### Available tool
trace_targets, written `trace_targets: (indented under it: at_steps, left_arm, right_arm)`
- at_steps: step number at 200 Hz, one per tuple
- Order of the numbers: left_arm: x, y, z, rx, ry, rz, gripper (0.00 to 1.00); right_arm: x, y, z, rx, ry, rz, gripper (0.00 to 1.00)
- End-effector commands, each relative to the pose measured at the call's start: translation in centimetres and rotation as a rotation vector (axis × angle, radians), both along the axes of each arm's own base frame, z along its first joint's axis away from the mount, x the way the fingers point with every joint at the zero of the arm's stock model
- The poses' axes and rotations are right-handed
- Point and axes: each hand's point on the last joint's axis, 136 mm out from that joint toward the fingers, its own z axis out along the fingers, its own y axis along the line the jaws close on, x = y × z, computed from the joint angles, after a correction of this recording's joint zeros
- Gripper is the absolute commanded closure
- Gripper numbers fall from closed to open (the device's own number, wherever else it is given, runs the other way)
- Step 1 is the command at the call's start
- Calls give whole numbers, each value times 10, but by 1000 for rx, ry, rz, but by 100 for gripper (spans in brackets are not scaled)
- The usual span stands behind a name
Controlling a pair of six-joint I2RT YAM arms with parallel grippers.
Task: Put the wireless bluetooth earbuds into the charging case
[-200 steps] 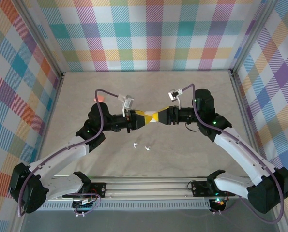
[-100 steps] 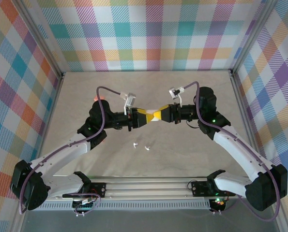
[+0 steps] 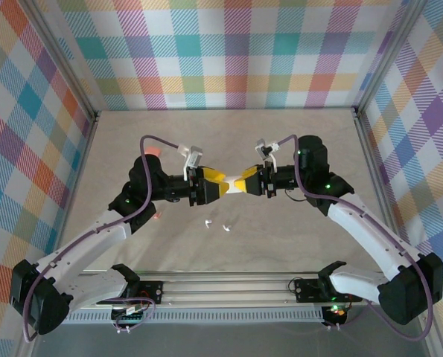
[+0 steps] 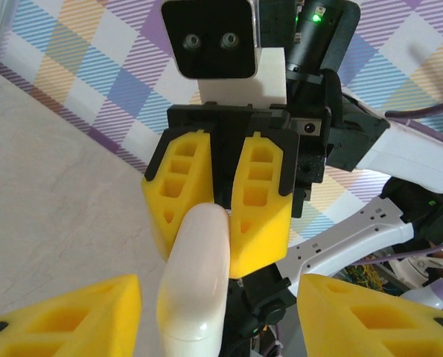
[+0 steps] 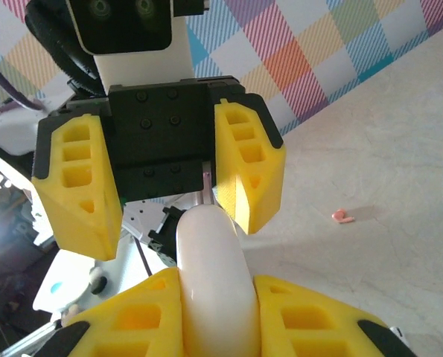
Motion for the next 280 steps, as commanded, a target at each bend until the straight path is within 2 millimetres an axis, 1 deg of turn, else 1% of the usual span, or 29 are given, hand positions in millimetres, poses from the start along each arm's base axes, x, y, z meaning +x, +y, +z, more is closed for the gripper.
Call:
trace_targets:
  at_steps: [1, 40, 93, 140, 155, 167, 180, 192, 201, 221, 235, 247, 262, 280]
  left_arm:
    - [-7, -1, 1, -9, -18, -55, 45]
    - [-2, -9, -8, -17, 0, -65, 49]
    - [2, -17, -9, -26, -9, -72, 58]
    - [4, -18, -12, -18, -7, -63, 83]
    - [7, -16, -16, 3, -11, -33, 100]
    - [12, -12, -21, 35, -26, 18, 100]
    - [14, -6, -25, 61, -66, 61, 100]
    - [10, -1, -27, 77, -127, 71, 100]
    - [5, 3, -30, 105, -176, 69, 100]
    - [1, 14, -42, 187, -257, 88, 100]
    - [-1, 21, -50, 251, -280, 105, 100]
    - [-8, 26, -55, 290, -315, 86, 100]
    - [-18, 30, -59, 308, -358, 50, 100]
    - [-28, 32, -60, 284, -410, 23, 100]
  right_arm:
    - [-11, -1, 22, 29, -139, 50, 91]
    - [-9, 0, 25, 47, -174, 41, 91]
    - [-8, 0, 27, 64, -190, 31, 91]
    - [-6, 1, 23, 61, -182, 31, 90]
    - [-4, 1, 22, 57, -181, 21, 83]
    - [-1, -1, 21, 46, -178, -2, 71]
    - [2, -2, 18, 28, -179, -29, 58]
    - [4, -4, 16, 7, -179, -51, 45]
    - [4, -6, 17, -5, -188, -66, 40]
    - [-2, -10, 21, -17, -208, -67, 35]
    - [-8, -13, 24, -18, -231, -55, 34]
    - [-12, -14, 25, -20, -251, -42, 33]
    - [-13, -14, 21, -35, -260, -36, 31]
    - [-14, -10, 13, -62, -261, -5, 31]
